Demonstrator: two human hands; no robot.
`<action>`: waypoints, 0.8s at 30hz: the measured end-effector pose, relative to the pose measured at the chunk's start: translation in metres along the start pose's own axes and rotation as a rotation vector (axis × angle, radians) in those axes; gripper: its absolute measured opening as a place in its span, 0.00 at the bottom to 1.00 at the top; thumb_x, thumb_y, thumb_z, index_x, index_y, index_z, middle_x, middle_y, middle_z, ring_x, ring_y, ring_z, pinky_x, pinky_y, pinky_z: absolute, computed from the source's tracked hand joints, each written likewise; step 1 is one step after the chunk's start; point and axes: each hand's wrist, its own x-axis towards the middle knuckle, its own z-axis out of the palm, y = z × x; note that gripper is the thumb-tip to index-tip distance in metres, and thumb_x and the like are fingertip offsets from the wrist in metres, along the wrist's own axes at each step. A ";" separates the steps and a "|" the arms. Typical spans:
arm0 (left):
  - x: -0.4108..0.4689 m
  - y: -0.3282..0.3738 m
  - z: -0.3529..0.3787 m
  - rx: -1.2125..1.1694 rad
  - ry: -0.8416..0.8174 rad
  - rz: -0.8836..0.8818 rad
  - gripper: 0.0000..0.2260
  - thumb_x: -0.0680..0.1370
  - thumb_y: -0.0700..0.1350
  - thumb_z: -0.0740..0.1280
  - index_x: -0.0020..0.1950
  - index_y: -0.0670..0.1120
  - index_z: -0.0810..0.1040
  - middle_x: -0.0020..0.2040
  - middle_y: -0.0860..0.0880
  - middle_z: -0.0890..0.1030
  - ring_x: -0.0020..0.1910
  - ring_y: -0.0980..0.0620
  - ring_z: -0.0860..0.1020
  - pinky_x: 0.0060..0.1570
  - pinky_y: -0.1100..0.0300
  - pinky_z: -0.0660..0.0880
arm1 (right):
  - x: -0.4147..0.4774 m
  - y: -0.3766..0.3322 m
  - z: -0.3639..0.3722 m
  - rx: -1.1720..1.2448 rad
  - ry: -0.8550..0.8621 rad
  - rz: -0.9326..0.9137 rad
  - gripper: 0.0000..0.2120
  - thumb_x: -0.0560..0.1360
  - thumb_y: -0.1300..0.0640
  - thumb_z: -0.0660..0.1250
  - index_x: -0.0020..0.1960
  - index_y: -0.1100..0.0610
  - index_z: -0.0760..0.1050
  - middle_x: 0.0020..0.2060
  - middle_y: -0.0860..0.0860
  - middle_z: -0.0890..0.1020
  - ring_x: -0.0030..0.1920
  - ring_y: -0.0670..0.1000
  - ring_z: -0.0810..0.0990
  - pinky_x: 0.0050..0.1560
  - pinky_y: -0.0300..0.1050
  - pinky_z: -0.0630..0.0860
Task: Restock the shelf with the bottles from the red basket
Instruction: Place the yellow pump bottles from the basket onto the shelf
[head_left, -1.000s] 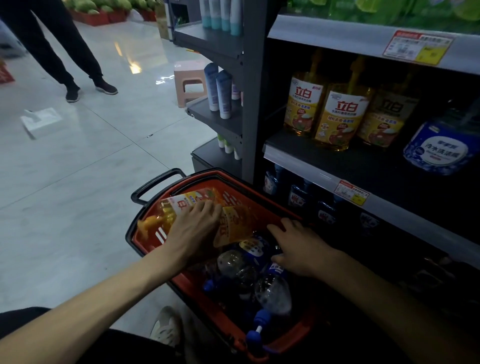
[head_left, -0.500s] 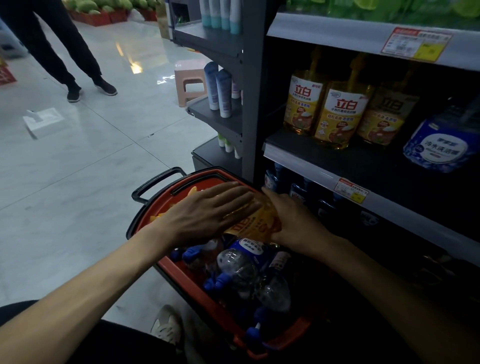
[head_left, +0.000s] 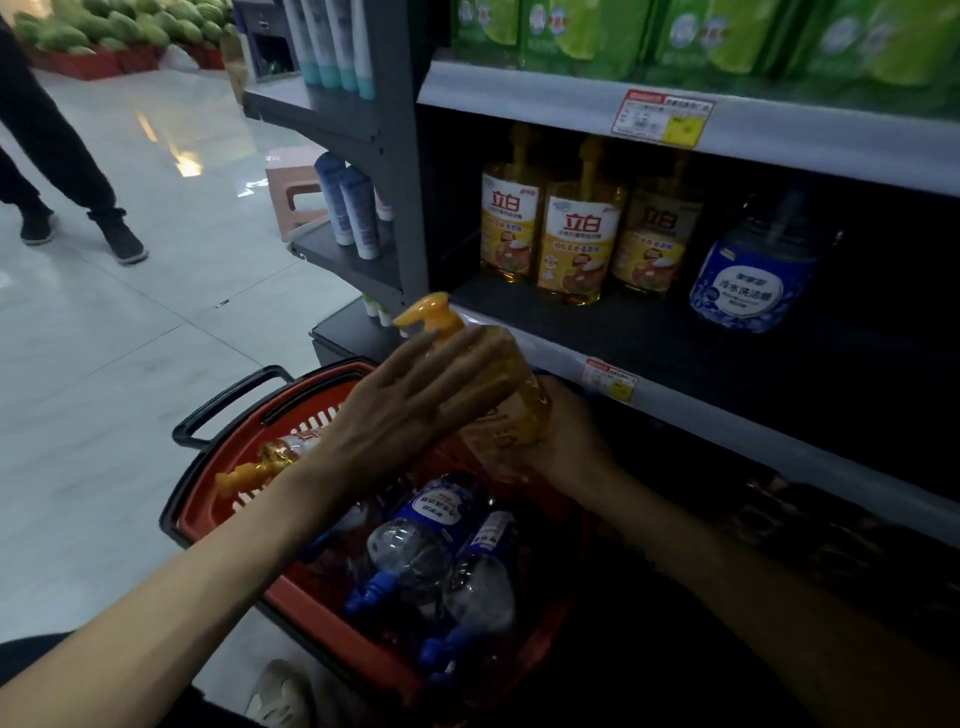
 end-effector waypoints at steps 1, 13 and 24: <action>0.005 0.002 -0.005 -0.056 0.099 -0.066 0.39 0.76 0.40 0.71 0.83 0.51 0.54 0.83 0.40 0.53 0.83 0.41 0.51 0.81 0.43 0.50 | 0.001 0.003 -0.004 0.031 0.023 0.004 0.25 0.69 0.63 0.80 0.63 0.58 0.74 0.51 0.46 0.78 0.51 0.45 0.79 0.42 0.21 0.70; 0.087 0.056 0.005 -1.321 0.101 -0.912 0.27 0.77 0.53 0.73 0.74 0.51 0.71 0.58 0.51 0.81 0.54 0.55 0.82 0.50 0.60 0.82 | 0.014 0.010 -0.050 0.343 0.350 0.167 0.41 0.62 0.62 0.84 0.71 0.55 0.71 0.63 0.52 0.81 0.63 0.53 0.79 0.60 0.50 0.77; 0.174 0.070 0.015 -1.579 0.271 -0.844 0.16 0.77 0.53 0.75 0.65 0.56 0.81 0.57 0.55 0.85 0.56 0.56 0.83 0.55 0.50 0.83 | 0.031 0.025 -0.085 0.473 0.571 0.112 0.34 0.64 0.61 0.83 0.67 0.54 0.74 0.56 0.48 0.83 0.52 0.43 0.81 0.44 0.31 0.78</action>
